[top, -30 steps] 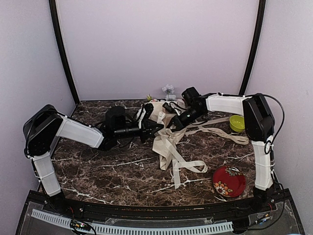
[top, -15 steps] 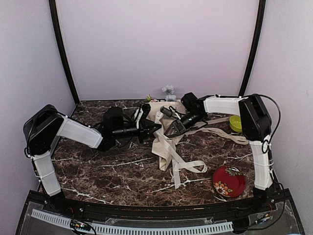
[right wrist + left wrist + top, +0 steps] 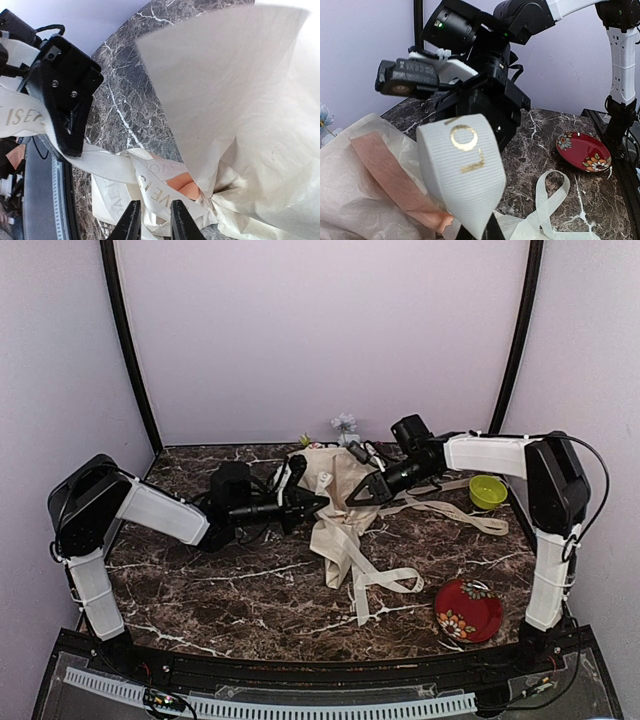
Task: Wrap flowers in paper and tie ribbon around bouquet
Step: Cross the half-tied ribbon over the folded bouquet.
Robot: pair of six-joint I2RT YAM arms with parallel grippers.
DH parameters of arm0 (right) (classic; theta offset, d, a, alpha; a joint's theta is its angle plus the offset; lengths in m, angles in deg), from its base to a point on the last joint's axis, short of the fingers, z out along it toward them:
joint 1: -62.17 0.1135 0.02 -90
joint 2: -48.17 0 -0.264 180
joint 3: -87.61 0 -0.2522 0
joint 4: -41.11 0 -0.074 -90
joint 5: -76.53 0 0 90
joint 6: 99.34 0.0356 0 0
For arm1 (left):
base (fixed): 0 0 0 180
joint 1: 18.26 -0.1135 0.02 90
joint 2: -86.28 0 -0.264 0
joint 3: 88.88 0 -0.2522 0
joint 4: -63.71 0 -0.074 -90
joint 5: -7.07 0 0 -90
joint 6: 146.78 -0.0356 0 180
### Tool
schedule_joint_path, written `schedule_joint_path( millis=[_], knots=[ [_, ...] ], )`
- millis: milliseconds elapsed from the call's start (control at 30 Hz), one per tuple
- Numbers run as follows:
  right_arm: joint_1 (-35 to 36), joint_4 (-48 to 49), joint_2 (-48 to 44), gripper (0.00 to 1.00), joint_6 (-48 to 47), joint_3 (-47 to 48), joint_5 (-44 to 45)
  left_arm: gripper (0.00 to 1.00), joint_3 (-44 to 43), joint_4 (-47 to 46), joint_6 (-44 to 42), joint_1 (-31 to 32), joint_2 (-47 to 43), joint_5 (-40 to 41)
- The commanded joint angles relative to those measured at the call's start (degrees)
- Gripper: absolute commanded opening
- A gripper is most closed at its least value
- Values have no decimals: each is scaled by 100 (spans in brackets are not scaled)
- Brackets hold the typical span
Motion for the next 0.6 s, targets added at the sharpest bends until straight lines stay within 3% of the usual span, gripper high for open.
schedule_joint_path(
  millis=[0,267,567],
  knots=[
    [31,748,-414,23,340,-391,564,0,138,-219,70,-43,-120,-32],
    [335,636,-226,43,164,-360,972,0,205,-258,87,-43,-160,-7],
    [432,229,21,42,-102,-96,804,0,209,-283,110,-43,-152,-25]
  ],
)
